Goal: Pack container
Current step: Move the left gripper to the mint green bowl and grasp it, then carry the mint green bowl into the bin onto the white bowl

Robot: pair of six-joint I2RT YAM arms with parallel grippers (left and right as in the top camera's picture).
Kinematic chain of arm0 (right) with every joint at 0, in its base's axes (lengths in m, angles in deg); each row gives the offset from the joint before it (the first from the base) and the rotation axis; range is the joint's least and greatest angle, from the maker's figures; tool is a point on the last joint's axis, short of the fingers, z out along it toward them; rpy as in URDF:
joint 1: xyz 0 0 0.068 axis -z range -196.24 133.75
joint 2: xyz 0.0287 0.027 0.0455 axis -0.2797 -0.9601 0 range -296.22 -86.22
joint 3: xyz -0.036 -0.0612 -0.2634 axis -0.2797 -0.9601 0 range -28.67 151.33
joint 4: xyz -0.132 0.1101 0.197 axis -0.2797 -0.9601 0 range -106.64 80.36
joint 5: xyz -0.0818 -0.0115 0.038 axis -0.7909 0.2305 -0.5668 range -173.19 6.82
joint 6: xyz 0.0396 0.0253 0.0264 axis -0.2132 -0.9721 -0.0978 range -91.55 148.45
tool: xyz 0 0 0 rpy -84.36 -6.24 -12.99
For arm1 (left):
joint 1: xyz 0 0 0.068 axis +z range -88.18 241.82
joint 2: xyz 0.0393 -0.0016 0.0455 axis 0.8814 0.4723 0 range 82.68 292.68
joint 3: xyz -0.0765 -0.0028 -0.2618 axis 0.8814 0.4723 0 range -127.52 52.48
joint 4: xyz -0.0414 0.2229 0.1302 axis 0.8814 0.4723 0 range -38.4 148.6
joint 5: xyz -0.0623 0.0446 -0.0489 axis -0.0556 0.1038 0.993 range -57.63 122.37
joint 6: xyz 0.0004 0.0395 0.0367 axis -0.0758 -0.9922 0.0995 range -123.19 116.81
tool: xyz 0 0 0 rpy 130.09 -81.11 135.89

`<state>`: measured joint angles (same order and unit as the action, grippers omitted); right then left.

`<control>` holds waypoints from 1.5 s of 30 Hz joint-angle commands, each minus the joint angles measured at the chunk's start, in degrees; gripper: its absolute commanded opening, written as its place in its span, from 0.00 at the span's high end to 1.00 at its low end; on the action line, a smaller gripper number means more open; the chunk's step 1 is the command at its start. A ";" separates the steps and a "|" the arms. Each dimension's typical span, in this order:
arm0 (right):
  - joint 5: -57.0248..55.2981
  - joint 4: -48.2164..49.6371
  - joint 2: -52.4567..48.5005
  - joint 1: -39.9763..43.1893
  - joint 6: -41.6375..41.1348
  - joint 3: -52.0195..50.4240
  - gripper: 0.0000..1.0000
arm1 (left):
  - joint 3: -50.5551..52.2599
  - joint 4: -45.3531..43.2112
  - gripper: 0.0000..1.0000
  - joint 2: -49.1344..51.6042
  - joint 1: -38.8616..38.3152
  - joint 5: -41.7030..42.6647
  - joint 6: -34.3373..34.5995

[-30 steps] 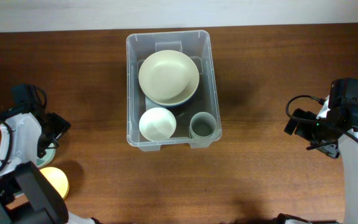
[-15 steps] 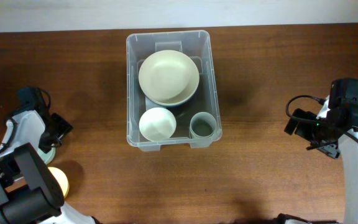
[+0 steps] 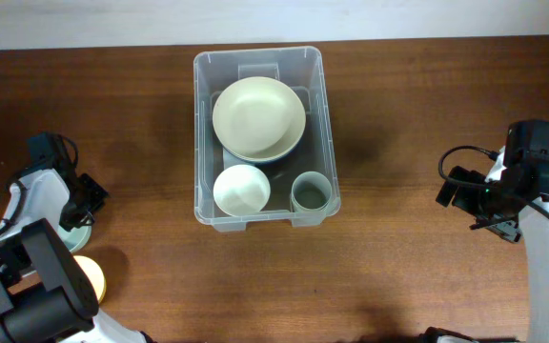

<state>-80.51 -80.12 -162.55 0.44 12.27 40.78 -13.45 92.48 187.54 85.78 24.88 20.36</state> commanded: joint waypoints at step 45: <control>0.33 0.81 0.07 -0.22 0.33 0.96 0.01 | -31.17 17.94 0.99 -6.99 -50.73 6.01 -3.26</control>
<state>-80.51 -79.49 -162.55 0.44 12.27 40.78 -44.49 110.19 179.08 38.33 30.98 17.37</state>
